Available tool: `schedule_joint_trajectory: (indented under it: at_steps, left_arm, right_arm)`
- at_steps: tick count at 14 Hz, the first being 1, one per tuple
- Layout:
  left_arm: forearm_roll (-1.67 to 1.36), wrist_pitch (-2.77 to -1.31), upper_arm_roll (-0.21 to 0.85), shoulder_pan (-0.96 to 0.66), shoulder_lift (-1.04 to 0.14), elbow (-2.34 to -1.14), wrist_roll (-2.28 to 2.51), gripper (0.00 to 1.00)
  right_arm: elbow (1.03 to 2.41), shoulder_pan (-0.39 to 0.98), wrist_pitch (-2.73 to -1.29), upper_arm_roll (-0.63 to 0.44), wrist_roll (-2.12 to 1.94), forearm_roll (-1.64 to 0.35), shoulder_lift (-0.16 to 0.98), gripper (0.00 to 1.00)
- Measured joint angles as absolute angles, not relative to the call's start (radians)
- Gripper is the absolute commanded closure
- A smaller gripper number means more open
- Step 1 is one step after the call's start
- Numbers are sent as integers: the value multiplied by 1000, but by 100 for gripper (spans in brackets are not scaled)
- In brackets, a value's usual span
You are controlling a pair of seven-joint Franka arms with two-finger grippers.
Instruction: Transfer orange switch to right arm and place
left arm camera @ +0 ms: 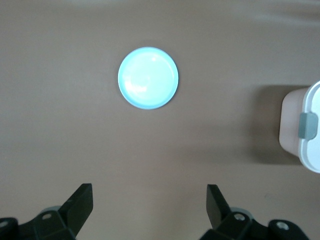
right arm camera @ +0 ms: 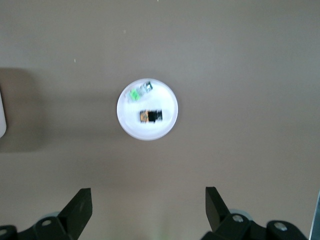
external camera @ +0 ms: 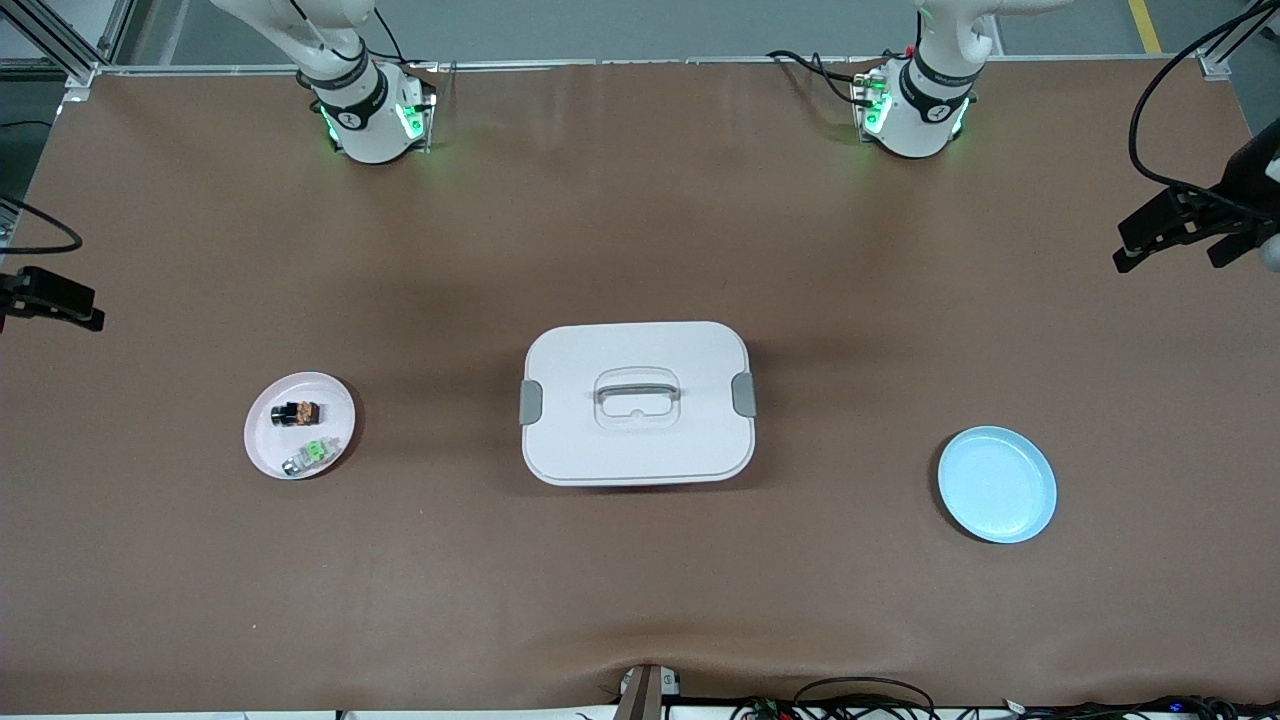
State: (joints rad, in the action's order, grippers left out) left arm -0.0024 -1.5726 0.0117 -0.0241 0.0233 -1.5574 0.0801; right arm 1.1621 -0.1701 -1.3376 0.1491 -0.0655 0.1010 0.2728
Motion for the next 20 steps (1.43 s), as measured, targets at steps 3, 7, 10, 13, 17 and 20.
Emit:
schedule_joint_trajectory:
  at_steps: [3,7,10,13,17,20]
  left_arm:
    - [-3,-1556,12,-25,-7,-1559,80,0]
    - [-3,-1556,12,-26,-17,-1554,80,0]
    - [-3,-1556,12,-26,-17,-1548,80,0]
    - [-3,-1550,12,-30,-17,-1541,80,0]
    - [-3,-1537,21,-38,-17,-1540,80,0]
    - [-3,-1535,25,-38,-17,-1540,80,0]
  right_arm:
    - [1162,-159,-1314,148,-43,69,266,0]
    - [1194,-196,-1305,130,-39,-22,257,0]
    - [1293,-198,-1376,124,-39,-29,197,0]
    - [1396,-157,-1420,92,-39,-30,123,0]
    - [1429,-104,-1430,26,-39,-31,101,0]
    - [1446,-103,-1442,20,-39,-32,93,0]
